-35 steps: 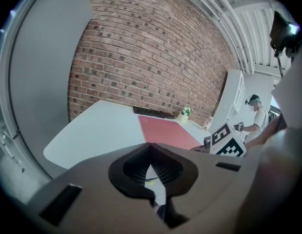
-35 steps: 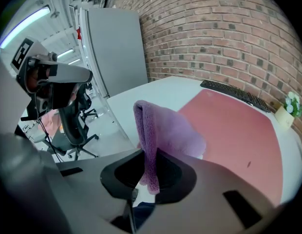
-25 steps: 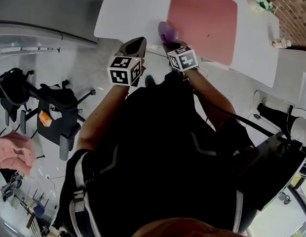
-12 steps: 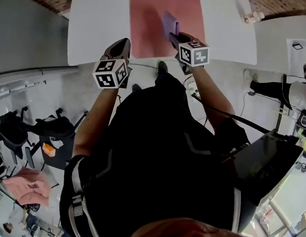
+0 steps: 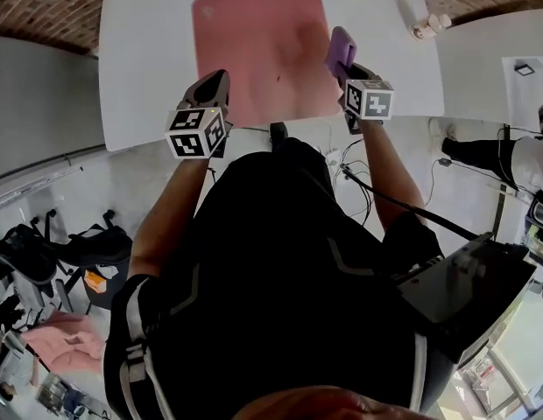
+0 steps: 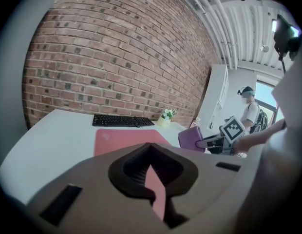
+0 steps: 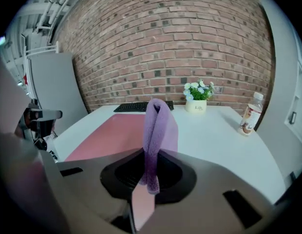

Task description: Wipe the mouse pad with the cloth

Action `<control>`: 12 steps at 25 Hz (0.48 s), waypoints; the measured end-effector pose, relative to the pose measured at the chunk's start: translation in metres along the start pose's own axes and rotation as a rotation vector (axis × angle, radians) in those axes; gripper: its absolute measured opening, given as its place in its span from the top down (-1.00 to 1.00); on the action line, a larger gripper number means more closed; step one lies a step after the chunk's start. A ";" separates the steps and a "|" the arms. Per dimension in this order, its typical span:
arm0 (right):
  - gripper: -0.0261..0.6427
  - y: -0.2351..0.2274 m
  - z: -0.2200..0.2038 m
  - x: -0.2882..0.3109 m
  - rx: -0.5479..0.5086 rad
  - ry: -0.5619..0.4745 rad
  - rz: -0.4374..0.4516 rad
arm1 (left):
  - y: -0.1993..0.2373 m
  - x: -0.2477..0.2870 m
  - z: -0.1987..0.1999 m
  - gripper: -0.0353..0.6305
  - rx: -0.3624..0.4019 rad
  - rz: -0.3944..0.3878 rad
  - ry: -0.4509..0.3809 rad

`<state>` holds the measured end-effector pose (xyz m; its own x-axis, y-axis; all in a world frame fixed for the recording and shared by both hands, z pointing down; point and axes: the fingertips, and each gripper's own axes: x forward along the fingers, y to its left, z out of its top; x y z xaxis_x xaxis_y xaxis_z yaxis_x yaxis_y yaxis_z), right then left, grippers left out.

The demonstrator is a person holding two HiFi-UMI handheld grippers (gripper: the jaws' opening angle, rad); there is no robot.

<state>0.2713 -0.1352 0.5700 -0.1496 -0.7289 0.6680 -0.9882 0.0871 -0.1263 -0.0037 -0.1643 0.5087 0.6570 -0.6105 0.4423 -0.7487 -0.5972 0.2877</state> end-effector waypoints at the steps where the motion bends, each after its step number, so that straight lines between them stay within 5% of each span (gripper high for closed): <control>1: 0.75 -0.011 -0.001 0.001 0.001 0.003 -0.012 | -0.003 0.006 0.002 0.88 0.008 0.003 0.005; 7: 0.75 -0.054 -0.012 0.013 -0.171 0.104 -0.099 | -0.020 0.041 0.015 0.88 0.025 0.021 0.020; 12: 0.75 -0.036 -0.042 0.042 -0.236 0.216 -0.003 | -0.024 0.056 0.018 0.88 0.028 0.047 0.013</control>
<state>0.2991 -0.1409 0.6331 -0.1252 -0.5703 0.8118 -0.9653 0.2590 0.0330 0.0525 -0.1931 0.5112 0.6201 -0.6316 0.4654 -0.7756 -0.5827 0.2427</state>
